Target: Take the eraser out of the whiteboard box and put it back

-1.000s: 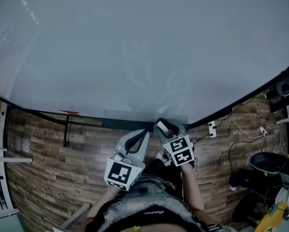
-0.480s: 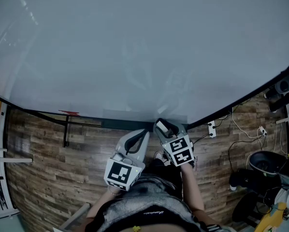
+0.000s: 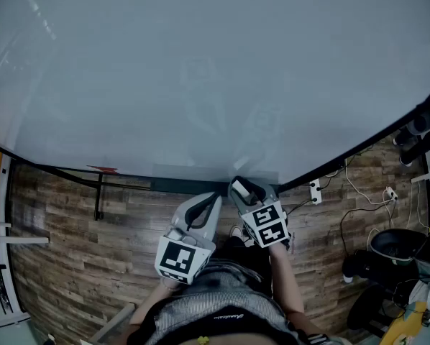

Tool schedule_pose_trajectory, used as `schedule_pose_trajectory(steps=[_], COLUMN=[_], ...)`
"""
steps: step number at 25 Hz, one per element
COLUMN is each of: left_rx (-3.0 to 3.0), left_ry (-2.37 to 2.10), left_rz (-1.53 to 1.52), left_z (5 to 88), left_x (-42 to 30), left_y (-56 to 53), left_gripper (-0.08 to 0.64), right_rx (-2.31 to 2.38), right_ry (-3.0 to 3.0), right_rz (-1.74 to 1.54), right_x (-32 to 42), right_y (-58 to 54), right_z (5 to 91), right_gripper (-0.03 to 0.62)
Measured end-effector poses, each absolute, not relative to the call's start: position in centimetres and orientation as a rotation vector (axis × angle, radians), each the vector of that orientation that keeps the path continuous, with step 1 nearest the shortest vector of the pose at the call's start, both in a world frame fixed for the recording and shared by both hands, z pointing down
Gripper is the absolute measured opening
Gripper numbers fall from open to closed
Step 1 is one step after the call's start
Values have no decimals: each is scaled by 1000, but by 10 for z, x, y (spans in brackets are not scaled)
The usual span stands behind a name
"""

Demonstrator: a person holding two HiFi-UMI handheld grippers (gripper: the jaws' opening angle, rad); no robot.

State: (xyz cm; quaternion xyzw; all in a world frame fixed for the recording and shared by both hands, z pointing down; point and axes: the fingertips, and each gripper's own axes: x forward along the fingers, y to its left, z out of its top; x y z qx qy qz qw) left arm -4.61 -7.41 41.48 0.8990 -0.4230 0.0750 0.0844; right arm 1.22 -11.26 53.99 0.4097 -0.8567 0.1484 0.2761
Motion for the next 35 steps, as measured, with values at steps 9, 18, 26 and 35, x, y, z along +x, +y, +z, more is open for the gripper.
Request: schedule_pose_trajectory(steps=[9,18,26,35], left_rx=[2695,2712,2719,2726], left_ry=[-1236,-1199,-1167,-1157], left_rz=[215,236,240,238], left_z=[414,417,419,418], left_x=[-42,-39,-32,-29], left_y=[-75,-73,-73,-72], left_gripper=[2,2,2,2], right_rx=[1092,1101,1105,1112], right_ry=[-2344,-2367,-2356,-2339], right_rz=[435,446,449,451], right_x=[11,11,16,22], right_y=[-109,-103,-100,-95], right_z=[535,527,530,530], right_gripper=[233,252,258,261])
